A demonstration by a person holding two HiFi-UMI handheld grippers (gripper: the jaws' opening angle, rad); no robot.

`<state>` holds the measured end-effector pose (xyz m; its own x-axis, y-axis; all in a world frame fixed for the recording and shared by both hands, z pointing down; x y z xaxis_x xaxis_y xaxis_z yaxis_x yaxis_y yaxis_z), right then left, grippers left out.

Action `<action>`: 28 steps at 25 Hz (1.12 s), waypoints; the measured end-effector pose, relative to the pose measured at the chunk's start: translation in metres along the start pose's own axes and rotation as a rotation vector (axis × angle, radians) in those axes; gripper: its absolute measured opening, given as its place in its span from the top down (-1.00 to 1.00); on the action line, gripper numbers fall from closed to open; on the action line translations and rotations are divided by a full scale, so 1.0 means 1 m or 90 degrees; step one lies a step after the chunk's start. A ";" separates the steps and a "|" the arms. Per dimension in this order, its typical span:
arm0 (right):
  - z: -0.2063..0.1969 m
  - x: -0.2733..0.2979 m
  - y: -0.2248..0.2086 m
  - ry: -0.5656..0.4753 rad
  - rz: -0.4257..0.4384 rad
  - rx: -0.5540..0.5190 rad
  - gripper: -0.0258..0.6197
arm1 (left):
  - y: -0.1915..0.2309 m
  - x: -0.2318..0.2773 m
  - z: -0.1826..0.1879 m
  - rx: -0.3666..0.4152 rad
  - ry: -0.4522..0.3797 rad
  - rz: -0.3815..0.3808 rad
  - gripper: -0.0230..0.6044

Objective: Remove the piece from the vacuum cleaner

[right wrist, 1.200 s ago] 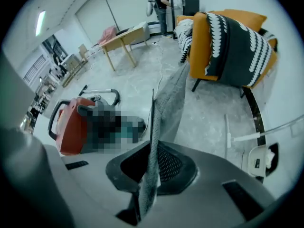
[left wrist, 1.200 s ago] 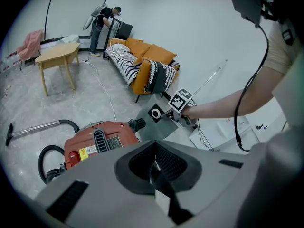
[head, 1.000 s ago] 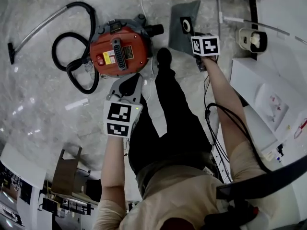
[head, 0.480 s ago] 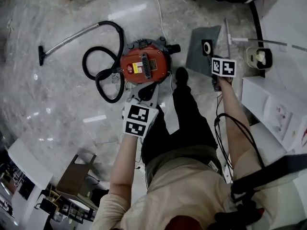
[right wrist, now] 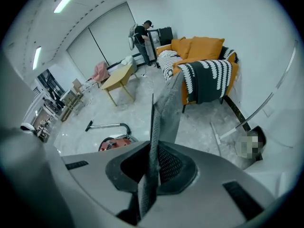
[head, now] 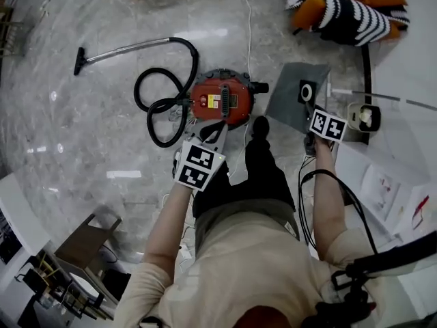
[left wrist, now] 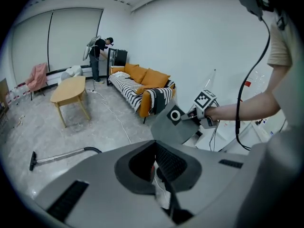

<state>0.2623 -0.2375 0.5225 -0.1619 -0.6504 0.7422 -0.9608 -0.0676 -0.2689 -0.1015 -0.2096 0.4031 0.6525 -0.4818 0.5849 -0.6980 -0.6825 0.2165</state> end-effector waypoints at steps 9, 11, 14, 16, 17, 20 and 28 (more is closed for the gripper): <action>0.022 -0.070 0.046 -0.054 -0.003 -0.036 0.84 | -0.001 -0.059 0.019 0.033 -0.050 -0.010 0.92; 0.023 -0.088 0.057 -0.064 -0.003 -0.039 0.84 | -0.004 -0.071 0.024 0.050 -0.059 -0.014 0.92; 0.024 -0.118 0.072 -0.090 -0.004 -0.049 0.84 | -0.008 -0.090 0.034 0.077 -0.082 -0.023 0.92; 0.023 -0.137 0.086 -0.108 0.001 -0.061 0.84 | -0.009 -0.103 0.038 0.093 -0.096 -0.027 0.91; 0.022 -0.145 0.092 -0.117 0.006 -0.065 0.84 | -0.009 -0.109 0.039 0.099 -0.102 -0.029 0.92; 0.013 -0.167 0.110 -0.141 0.027 -0.065 0.84 | -0.008 -0.129 0.037 0.100 -0.115 -0.033 0.92; 0.000 -0.225 0.154 -0.206 0.049 -0.053 0.84 | -0.012 -0.148 0.018 0.110 -0.111 -0.094 0.91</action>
<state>0.1513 -0.1021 0.3142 -0.1679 -0.8587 0.4842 -0.9658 0.0448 -0.2554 -0.1842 -0.1403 0.2995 0.7952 -0.4469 0.4098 -0.5404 -0.8289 0.1446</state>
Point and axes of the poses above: the fingertips, and each gripper's own axes: x forward along the fingers, y to its left, z out of its top, the point moved 9 cm from there along -x, backward along the fingers, and after that the axes turned 12 degrees about -y, right-handed, at the moved point
